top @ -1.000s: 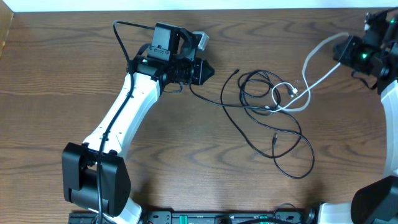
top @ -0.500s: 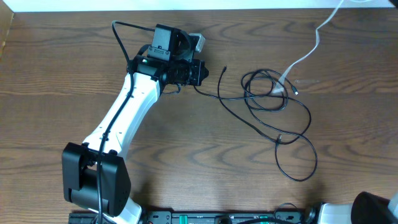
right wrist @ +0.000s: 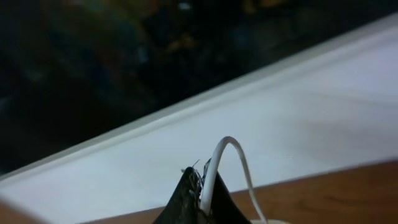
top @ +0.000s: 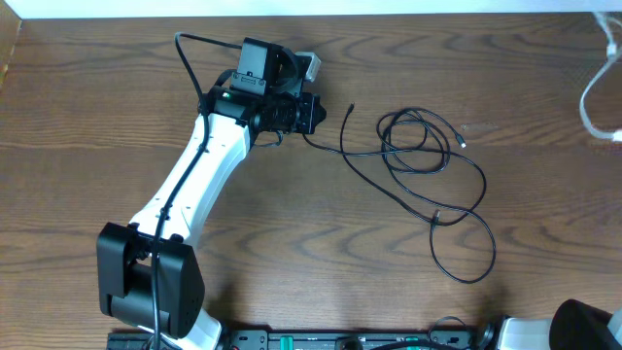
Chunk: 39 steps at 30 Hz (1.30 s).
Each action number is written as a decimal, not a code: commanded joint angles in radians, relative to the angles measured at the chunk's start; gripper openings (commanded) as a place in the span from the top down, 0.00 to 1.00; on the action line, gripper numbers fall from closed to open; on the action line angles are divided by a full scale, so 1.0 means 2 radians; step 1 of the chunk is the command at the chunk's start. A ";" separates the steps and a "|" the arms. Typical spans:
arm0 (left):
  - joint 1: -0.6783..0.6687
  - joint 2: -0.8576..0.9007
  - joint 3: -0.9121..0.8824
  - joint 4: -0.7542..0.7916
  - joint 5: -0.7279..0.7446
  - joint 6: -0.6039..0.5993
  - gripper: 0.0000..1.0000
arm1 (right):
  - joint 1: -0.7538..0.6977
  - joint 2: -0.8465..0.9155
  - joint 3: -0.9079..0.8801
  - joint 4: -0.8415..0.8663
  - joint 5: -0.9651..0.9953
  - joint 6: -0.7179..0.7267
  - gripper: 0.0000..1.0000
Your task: Untangle cables
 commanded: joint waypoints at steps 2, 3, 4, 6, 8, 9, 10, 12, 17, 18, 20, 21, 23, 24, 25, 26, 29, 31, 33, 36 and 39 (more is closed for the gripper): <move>0.002 -0.010 0.001 0.002 -0.005 0.007 0.92 | -0.006 0.035 0.011 -0.017 0.091 -0.053 0.99; 0.002 -0.010 0.001 0.003 -0.005 0.007 0.92 | -0.006 0.047 0.011 -0.016 0.099 -0.061 0.99; 0.002 -0.010 0.001 0.005 -0.004 0.007 0.92 | -0.007 0.060 0.011 -0.012 0.109 -0.067 0.99; 0.002 -0.010 0.001 0.006 -0.004 0.007 0.92 | -0.007 0.086 0.011 0.001 0.134 -0.073 0.99; 0.002 -0.010 0.001 0.006 -0.004 0.007 0.92 | -0.009 0.117 0.011 0.023 0.154 -0.073 0.99; 0.002 -0.010 0.001 0.006 -0.004 0.006 0.92 | -0.011 0.129 0.012 0.036 0.158 -0.072 0.99; 0.002 -0.010 0.001 0.006 -0.004 0.006 0.92 | -0.016 0.141 0.012 0.054 0.158 -0.064 0.99; 0.002 -0.010 0.001 0.006 -0.005 0.007 0.92 | -0.025 0.155 0.016 0.077 0.158 -0.056 0.99; 0.002 -0.010 0.001 0.007 -0.005 0.007 0.92 | -0.056 0.172 0.042 0.109 0.168 -0.054 0.99; 0.002 -0.010 0.001 0.008 -0.005 0.007 0.92 | -0.065 0.172 0.045 0.113 0.175 -0.055 0.99; 0.002 -0.010 0.001 0.010 -0.004 0.006 0.92 | -0.080 0.173 0.045 0.120 0.183 -0.059 0.99; 0.002 -0.010 0.001 0.011 -0.005 0.006 0.92 | -0.087 0.175 0.045 0.121 0.186 -0.062 0.99; 0.002 -0.010 0.001 0.012 -0.004 0.006 0.92 | -0.098 0.181 0.045 0.120 0.186 -0.068 0.99; 0.002 -0.010 0.001 0.012 -0.004 0.006 0.92 | -0.103 0.187 0.045 0.116 0.186 -0.069 0.99; 0.002 -0.010 0.001 0.012 -0.005 0.006 0.92 | -0.107 0.194 0.044 0.110 0.186 -0.069 0.99; 0.002 -0.010 0.001 0.012 -0.004 0.006 0.92 | -0.109 0.204 0.044 0.100 0.186 -0.069 0.99; 0.002 -0.010 0.001 0.012 -0.004 0.006 0.92 | -0.112 0.240 0.044 0.072 0.186 -0.078 0.99; 0.002 -0.010 0.001 0.012 -0.004 0.006 0.92 | -0.111 0.269 0.044 0.056 0.186 -0.089 0.99; 0.002 -0.010 0.001 0.012 -0.004 0.006 0.92 | -0.111 0.299 0.044 0.043 0.186 -0.094 0.80; 0.002 -0.010 0.001 0.012 -0.004 0.006 0.92 | -0.111 0.334 0.044 0.026 0.185 -0.094 0.25; 0.001 -0.010 0.001 0.012 -0.004 0.006 0.92 | -0.112 0.348 0.044 0.005 0.184 -0.094 0.01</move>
